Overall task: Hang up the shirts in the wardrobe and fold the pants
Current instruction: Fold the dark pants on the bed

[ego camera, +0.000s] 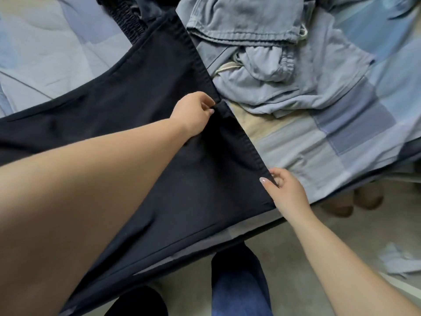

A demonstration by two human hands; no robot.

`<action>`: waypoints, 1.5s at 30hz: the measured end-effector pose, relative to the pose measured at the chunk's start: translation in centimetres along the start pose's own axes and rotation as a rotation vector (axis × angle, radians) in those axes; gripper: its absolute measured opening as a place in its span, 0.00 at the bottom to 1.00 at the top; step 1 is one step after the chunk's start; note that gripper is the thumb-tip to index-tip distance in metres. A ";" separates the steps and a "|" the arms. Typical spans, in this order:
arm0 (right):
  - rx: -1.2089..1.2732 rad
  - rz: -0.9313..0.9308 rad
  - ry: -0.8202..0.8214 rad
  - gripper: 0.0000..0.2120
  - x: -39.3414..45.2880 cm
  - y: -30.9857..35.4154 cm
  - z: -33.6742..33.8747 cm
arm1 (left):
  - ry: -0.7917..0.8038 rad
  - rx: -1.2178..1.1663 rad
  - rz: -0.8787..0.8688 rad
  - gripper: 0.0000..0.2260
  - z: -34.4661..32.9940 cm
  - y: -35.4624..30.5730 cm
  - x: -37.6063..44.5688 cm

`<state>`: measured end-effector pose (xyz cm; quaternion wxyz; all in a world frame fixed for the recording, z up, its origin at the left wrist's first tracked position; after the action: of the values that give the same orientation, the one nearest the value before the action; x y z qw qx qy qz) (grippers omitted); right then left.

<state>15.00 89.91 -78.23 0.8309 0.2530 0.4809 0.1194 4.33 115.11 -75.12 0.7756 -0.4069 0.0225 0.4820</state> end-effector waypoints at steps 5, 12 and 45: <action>-0.222 -0.013 -0.078 0.18 0.1 -0.9 -0.5 | -0.007 -0.112 0.171 0.14 0.1 4.2 -1.8; -0.203 0.266 0.000 0.15 -4.5 3.8 -6.7 | -0.033 -0.332 0.393 0.08 3.0 12.4 -11.6; 0.002 -0.562 0.630 0.08 -41.0 5.6 -56.6 | -0.979 -1.128 1.267 0.04 16.9 45.9 -56.3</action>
<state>-54.26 93.80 -68.15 0.6432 0.0639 0.7619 -0.0407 -66.98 94.44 -67.80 -0.0116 -0.3857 -0.3211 0.8649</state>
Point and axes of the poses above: each hand's wrist, its own x-axis towards the middle knuckle, its own z-axis out of the back of the hand, y = z × x, the point moved 1 cm from there along x, towards the middle knuckle, and after that the axes turned 5 degrees about -z, right-handed, at the moved point
